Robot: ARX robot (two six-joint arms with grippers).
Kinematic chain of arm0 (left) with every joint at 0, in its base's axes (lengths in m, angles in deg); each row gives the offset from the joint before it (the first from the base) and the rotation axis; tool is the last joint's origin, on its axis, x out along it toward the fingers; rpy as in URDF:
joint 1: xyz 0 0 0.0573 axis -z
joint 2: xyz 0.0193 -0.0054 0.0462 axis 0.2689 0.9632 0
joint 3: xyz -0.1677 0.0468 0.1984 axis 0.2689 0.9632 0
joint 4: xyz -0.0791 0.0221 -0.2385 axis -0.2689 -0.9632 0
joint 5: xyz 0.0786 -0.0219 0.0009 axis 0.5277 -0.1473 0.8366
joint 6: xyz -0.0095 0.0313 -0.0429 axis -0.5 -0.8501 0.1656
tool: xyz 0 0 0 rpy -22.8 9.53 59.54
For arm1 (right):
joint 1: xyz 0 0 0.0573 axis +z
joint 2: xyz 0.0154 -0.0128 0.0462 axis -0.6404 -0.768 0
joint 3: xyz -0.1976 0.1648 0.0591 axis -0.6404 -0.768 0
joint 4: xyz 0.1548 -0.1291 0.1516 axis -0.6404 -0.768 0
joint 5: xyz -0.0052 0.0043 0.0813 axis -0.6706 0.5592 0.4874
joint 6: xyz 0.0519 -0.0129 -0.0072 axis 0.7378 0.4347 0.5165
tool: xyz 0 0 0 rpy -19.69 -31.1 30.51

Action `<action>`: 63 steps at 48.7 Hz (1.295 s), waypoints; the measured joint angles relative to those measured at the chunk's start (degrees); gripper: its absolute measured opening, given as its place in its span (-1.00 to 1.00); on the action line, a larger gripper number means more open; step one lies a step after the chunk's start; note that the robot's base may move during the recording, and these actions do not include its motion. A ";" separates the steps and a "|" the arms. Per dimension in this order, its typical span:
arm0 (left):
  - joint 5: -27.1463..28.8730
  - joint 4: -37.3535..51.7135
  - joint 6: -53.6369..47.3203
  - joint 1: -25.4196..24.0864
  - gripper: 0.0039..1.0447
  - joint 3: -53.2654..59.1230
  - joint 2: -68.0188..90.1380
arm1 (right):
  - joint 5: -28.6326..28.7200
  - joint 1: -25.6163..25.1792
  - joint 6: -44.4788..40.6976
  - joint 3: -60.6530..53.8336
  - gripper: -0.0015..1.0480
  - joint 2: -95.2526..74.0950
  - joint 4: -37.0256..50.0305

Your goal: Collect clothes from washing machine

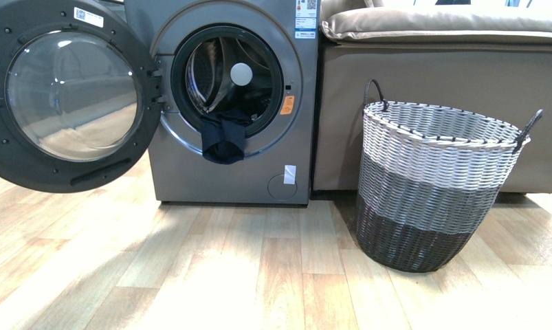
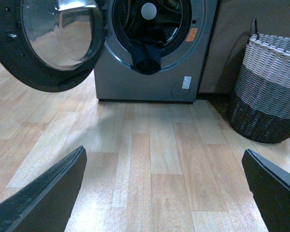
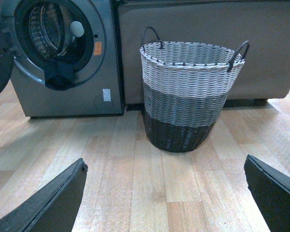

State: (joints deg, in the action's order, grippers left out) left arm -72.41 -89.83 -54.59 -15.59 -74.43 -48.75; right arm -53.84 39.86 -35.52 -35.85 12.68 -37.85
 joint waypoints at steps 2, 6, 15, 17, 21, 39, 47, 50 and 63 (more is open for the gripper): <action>0.00 0.00 0.00 0.00 0.88 0.00 0.00 | 0.00 0.00 0.02 0.00 0.85 0.00 0.00; 0.00 0.00 0.00 0.00 0.88 0.00 0.00 | 0.00 0.00 0.00 0.00 0.85 0.00 0.00; 0.00 0.00 0.02 0.00 0.88 0.00 0.00 | 0.00 0.00 0.00 0.00 0.85 0.00 0.00; 0.00 0.00 0.00 0.00 0.88 0.00 0.00 | 0.00 0.00 0.02 0.00 0.85 0.00 0.00; 0.00 0.00 0.00 0.00 0.88 0.00 0.00 | 0.00 0.00 0.00 0.00 0.85 0.00 0.00; 0.00 0.00 0.00 0.00 0.88 0.00 0.00 | 0.00 0.00 0.02 0.00 0.85 0.00 0.00; -0.02 0.00 0.00 0.00 0.88 0.00 -0.04 | 0.00 0.00 0.00 0.00 0.85 0.00 0.00; 0.00 0.00 0.02 0.00 0.88 0.00 -0.02 | 0.00 0.00 0.00 0.00 0.85 0.00 0.00; 0.00 0.00 0.02 0.00 0.88 0.00 0.09 | 0.15 0.00 0.00 0.00 0.85 0.00 -0.02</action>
State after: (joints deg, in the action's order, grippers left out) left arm -72.41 -89.83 -54.57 -15.59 -74.43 -48.66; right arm -53.68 39.86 -35.52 -35.85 12.68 -37.87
